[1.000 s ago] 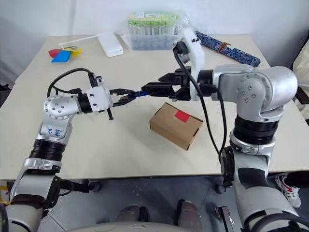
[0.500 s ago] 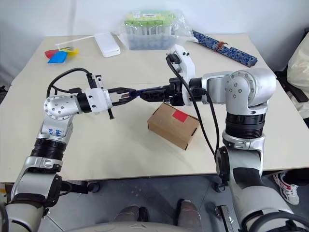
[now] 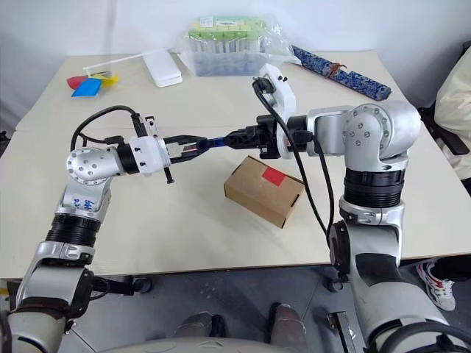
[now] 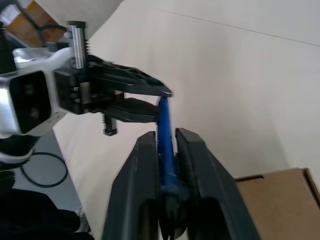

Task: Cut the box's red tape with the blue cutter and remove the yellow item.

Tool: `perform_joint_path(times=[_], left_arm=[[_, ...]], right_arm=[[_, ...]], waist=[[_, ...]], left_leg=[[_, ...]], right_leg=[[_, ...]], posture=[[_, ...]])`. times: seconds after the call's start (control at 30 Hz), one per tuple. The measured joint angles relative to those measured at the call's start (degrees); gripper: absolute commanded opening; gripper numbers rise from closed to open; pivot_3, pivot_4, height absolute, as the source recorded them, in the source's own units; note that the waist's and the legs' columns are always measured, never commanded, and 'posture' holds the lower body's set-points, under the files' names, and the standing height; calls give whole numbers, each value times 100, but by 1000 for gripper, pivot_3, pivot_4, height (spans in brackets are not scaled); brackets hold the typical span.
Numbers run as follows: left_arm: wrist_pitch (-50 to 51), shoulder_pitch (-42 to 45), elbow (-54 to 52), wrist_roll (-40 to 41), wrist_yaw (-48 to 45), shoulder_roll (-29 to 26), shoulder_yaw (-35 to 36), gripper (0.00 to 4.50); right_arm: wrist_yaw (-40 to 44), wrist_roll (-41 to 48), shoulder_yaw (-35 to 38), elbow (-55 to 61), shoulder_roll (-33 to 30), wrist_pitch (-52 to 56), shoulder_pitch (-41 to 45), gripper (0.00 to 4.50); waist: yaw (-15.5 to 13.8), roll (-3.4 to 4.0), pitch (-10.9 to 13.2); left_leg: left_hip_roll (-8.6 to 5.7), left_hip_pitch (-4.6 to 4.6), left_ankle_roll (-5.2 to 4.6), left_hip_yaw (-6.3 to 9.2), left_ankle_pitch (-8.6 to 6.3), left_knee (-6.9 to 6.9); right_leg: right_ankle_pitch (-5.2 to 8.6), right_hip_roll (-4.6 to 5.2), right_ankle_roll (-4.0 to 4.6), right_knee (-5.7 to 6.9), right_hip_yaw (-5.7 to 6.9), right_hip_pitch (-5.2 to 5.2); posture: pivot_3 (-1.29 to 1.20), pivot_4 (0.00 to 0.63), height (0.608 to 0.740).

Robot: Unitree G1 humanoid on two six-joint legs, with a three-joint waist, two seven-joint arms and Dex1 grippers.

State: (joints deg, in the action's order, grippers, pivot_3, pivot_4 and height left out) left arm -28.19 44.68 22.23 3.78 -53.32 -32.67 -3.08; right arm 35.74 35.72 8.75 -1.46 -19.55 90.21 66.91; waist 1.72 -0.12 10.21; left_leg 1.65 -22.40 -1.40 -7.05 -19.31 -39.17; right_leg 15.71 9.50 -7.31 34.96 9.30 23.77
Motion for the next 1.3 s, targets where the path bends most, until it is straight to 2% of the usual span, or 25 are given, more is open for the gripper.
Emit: perform_joint_path(times=[0.27,0.4,0.43,0.6,0.77,0.87,0.97,1.07,1.17,1.3], left_arm=[[1255,-75,-141,78,49,-149,50,3164],[2077,-37,-128,491,-21,-395,390,4417],[2276,-37,-124,624,-105,-491,492,4500],[3196,-93,-112,1180,-600,-1074,909,4500],[4218,-273,-500,1586,-1173,-1268,866,4500],[4817,-243,-1042,1847,-1314,-1155,707,4500],[5211,-3,-1415,1965,-1223,-457,354,4500],[5629,92,-1661,2034,-1104,-63,-78,3902],[5953,293,-1684,1958,-1045,-11,-341,2951],[5869,601,-1544,1582,-888,208,-700,1723]], right_arm=[[-61,130,33,170,-46,9,32,161],[-129,145,35,249,-172,-11,53,161],[-151,145,36,280,-227,-10,52,161],[-210,153,120,463,-548,-3,16,161],[-214,192,200,625,-953,4,-80,161],[-194,229,224,818,-1301,-4,-233,161],[-90,282,226,1126,-1949,-27,-583,161],[-24,352,227,1362,-2223,-40,-734,161],[-32,376,303,1478,-2393,-40,-842,161],[-77,380,355,1604,-2502,-41,-1049,161]], waist=[[0,0,0],[3,0,0],[4,0,0],[3,0,0],[-28,-2,1],[-36,-3,2],[-140,-5,3],[-124,-9,5],[-37,-9,5],[-38,-9,5]], left_leg=[[0,0,0,0,0,0],[1,1,0,0,0,0],[1,0,0,0,0,1],[1,1,1,-1,0,3],[-1,-1,1,2,0,2],[-1,-1,2,3,-1,2],[-6,-2,1,6,-1,-2],[-1,0,2,-7,0,-2],[4,4,11,-7,5,3],[1,2,11,-7,5,-1]], right_leg=[[0,0,0,0,0,0],[0,0,0,1,-1,0],[0,0,0,0,-1,2],[0,0,0,0,-2,2],[0,0,-1,0,-3,1],[0,0,-1,0,-4,1],[-2,0,-4,-7,-8,-5],[-2,-7,-5,-12,-16,-2],[-1,-11,-2,-8,-17,-1],[-1,-10,-3,-9,-19,-2]], posture=[[0,150,740],[0,150,740],[0,150,740],[0,150,740],[0,150,740],[0,150,740],[0,150,740],[0,150,740],[0,150,740],[0,150,740]])
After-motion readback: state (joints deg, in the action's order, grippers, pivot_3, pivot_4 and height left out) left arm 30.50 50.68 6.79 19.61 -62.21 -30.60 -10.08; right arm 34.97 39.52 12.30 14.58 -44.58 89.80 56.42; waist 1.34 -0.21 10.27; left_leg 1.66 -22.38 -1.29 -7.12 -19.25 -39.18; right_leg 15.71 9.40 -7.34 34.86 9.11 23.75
